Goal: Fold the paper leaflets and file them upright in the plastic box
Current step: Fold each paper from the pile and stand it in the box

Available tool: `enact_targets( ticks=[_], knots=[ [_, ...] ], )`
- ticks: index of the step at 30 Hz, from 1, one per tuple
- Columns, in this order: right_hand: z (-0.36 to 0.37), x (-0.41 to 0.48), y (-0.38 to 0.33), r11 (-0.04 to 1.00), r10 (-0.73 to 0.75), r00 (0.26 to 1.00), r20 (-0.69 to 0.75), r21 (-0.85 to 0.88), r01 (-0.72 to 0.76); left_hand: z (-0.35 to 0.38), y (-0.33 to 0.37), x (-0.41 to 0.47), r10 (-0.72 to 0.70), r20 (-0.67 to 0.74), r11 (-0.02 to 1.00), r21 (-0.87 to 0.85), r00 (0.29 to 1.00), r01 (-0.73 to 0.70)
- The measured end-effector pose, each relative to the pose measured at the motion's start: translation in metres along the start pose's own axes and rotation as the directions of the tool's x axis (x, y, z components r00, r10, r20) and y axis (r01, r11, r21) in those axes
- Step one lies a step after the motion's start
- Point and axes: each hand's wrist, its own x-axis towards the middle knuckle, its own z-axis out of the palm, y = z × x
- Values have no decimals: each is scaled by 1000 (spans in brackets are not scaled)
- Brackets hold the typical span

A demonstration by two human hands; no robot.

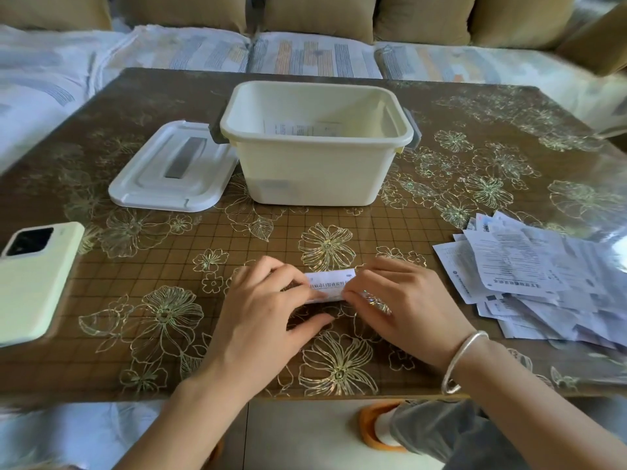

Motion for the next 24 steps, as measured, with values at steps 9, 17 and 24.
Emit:
enact_targets(
  ticks=[9, 17, 24],
  knots=[
    [16, -14, -22, 878, 450, 888, -96, 230, -421, 1, 10, -5, -211, -15, 951, -233, 977, 202],
    [24, -5, -19, 891, 447, 892, -67, 117, -438, 5, 17, -4, -285, -46, 938, -221, 957, 269],
    [27, -4, -21, 900, 436, 898, -60, 7, -437, 7, 19, -5, -250, -78, 959, -159, 965, 235]
  ],
)
